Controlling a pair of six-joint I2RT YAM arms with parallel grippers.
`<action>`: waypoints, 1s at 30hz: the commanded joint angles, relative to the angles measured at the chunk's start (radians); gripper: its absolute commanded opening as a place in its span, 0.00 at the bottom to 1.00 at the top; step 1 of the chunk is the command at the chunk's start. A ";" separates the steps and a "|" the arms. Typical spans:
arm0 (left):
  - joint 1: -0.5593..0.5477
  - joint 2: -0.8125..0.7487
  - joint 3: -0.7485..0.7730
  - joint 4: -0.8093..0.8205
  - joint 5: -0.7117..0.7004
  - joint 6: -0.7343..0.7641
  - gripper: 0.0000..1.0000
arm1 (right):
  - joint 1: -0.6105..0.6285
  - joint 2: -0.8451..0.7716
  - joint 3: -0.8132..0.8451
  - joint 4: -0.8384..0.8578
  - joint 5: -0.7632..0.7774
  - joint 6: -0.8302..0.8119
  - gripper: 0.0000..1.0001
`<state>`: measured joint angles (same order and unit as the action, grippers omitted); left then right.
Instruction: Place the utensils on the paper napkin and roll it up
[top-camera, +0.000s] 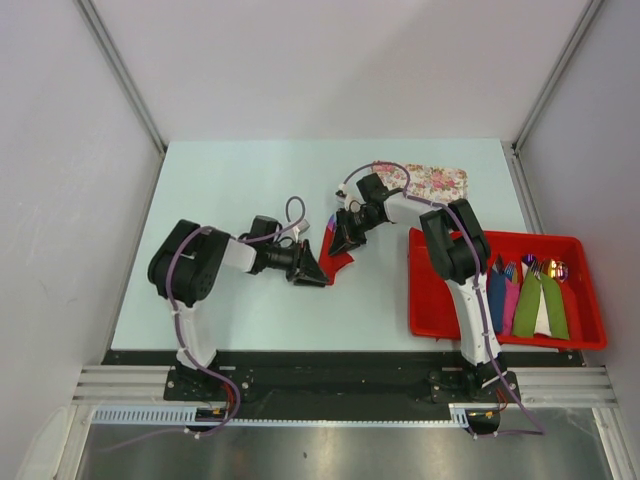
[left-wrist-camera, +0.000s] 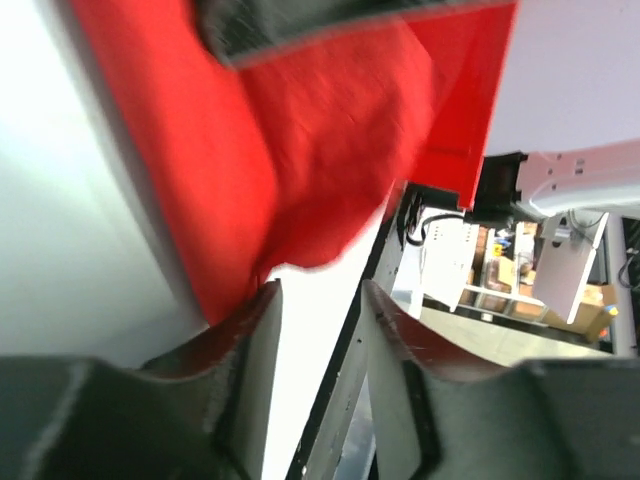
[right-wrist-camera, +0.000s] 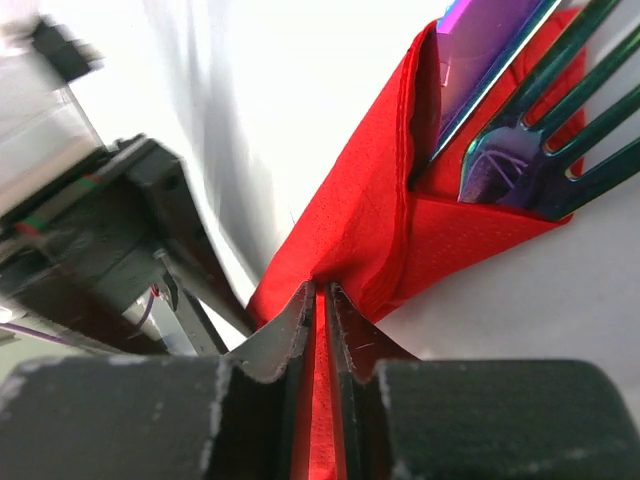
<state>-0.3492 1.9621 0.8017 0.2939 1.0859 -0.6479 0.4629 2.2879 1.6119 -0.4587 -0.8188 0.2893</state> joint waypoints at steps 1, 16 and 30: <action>0.021 -0.143 -0.027 0.114 0.028 -0.009 0.47 | 0.005 0.051 -0.001 0.005 0.122 -0.075 0.13; -0.025 -0.034 0.102 0.054 -0.097 -0.088 0.43 | -0.001 0.041 -0.023 0.009 0.122 -0.096 0.12; -0.062 0.043 0.045 -0.021 -0.116 -0.032 0.39 | -0.006 0.044 -0.023 0.008 0.133 -0.104 0.12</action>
<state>-0.4244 1.9587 0.8562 0.3099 0.9951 -0.7139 0.4606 2.2879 1.6115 -0.4583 -0.8261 0.2489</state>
